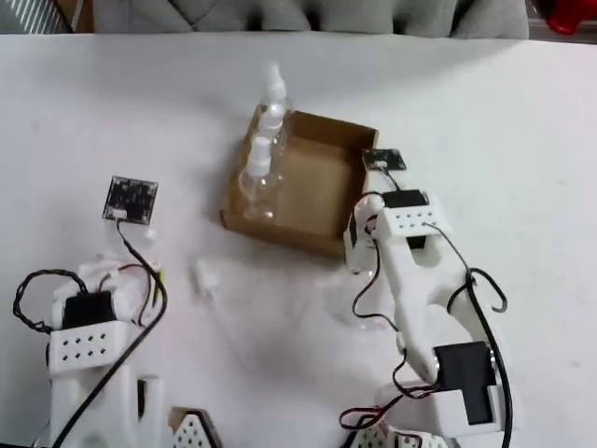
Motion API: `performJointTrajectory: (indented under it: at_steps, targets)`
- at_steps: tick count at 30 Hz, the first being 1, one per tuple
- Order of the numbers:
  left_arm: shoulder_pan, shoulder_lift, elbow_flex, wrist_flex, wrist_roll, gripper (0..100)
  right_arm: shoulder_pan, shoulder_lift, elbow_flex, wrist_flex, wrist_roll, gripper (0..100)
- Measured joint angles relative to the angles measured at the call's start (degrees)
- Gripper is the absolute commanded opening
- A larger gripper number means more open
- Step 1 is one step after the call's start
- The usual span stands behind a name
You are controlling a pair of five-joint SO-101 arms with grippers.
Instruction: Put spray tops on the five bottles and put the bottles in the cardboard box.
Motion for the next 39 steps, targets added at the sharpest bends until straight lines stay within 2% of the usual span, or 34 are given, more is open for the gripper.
performJointTrajectory:
  at_steps: [5,9,17,23,27,33,39]
  targets:
    - [0.0,0.0,0.0,0.0,0.0,2,6.51,0.0,-0.09,5.01,16.44,13.9]
    - [0.0,0.0,0.0,0.0,0.0,2,14.77,0.09,-0.53,8.35,29.63,13.9]
    - [0.0,0.0,0.97,-0.79,0.0,2,34.64,0.18,-10.11,14.24,43.25,14.1]
    - [0.0,0.0,0.97,-1.41,0.0,2,44.75,0.35,-12.92,13.01,46.24,15.2]
    - [0.0,0.0,0.97,-1.41,0.0,2,48.35,1.76,-12.84,8.53,46.42,23.5]
    - [0.0,0.0,0.97,-1.41,0.0,2,48.53,5.89,-11.43,2.9,46.33,23.9]
    - [0.0,0.0,0.97,-1.41,0.0,2,47.3,7.12,-11.43,0.26,41.05,26.2]
